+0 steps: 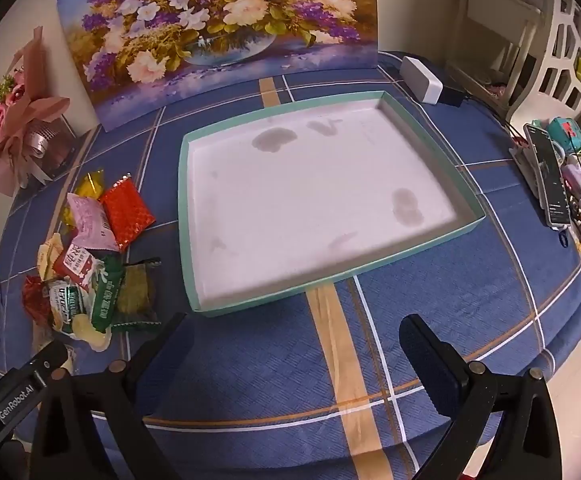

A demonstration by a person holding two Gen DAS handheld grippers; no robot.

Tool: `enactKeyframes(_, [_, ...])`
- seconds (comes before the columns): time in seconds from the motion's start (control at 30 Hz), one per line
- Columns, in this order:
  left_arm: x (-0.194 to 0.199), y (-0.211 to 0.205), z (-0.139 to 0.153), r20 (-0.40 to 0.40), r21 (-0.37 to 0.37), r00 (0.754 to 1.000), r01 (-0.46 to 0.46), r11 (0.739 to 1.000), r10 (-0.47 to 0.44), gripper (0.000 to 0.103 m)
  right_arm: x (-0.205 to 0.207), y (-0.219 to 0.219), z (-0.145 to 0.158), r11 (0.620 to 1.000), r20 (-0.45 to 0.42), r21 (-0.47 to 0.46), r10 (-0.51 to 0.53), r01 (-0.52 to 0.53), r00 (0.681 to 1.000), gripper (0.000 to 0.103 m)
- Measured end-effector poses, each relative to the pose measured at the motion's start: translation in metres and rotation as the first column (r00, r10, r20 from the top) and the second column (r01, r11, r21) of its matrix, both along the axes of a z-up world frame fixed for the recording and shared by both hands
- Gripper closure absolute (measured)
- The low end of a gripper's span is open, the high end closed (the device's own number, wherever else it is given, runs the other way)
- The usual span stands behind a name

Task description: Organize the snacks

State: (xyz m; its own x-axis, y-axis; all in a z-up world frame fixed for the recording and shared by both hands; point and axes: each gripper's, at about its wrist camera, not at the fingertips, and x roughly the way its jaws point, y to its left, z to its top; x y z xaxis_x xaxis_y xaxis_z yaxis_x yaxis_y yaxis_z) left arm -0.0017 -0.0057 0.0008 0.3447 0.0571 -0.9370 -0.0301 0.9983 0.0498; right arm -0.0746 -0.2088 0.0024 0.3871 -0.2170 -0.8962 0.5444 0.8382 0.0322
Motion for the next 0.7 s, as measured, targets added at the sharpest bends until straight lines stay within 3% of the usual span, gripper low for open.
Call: enactKeyframes(0.7, [-0.0006,-0.001,-0.001,-0.001,0.008,1.0,0.01,1.0,-0.01,0.0,0.0023,0.0022,-0.003,1.0,0.005,-0.004,0.015,-0.015,1.0,0.0])
